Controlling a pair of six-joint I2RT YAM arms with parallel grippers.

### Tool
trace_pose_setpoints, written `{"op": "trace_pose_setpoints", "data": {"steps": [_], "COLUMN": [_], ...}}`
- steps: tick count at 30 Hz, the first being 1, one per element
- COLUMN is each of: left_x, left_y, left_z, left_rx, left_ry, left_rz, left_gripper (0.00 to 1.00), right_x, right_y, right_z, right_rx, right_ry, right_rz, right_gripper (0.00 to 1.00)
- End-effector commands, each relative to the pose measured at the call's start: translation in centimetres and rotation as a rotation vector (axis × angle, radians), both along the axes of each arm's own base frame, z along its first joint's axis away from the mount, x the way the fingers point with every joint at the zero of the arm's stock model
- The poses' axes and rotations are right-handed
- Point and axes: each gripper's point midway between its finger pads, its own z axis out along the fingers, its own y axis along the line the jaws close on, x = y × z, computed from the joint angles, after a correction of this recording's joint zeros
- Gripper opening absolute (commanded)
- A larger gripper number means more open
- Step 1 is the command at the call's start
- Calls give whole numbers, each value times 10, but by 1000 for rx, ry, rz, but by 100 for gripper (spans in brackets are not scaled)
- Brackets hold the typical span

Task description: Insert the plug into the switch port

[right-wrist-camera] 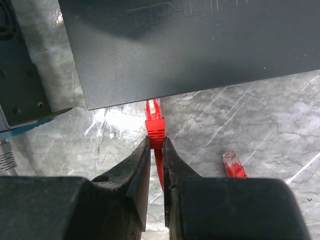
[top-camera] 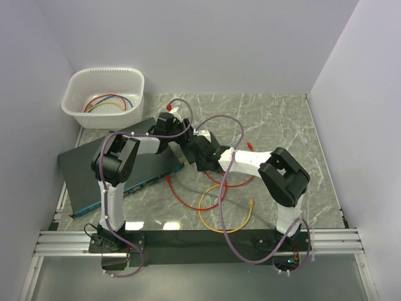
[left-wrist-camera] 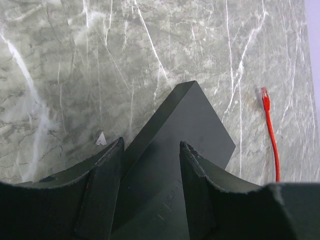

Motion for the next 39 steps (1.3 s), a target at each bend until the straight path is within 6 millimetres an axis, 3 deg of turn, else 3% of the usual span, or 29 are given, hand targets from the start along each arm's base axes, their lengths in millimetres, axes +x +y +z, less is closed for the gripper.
{"op": "trace_pose_setpoints", "data": {"steps": [1,10,19,29,34,39], "left_x": [-22,-43,-63,-75,-78,-82], "left_y": [-12,-26,-26,-25,-26,-28], "left_z": [-2,-17,-32,-43,-47,-50], "left_rx": [-13,12,52,67,92,97], "left_ry": [24,33,36,59,53,55], "left_rz": [-91,-221,-339,-381,-393,-408], "left_gripper": [54,54,52,48,47,46], "right_x": [27,29,51,84,88,94], "right_y": [5,17,26,45,46,50], "right_z": [16,22,56,65,72,100], "right_rx": [29,47,54,84,110,156], "right_ry": [-66,-76,-179,-212,-234,-314], "right_rz": [-54,17,45,26,22,27], "right_gripper": [0,0,0,0,0,0]}}
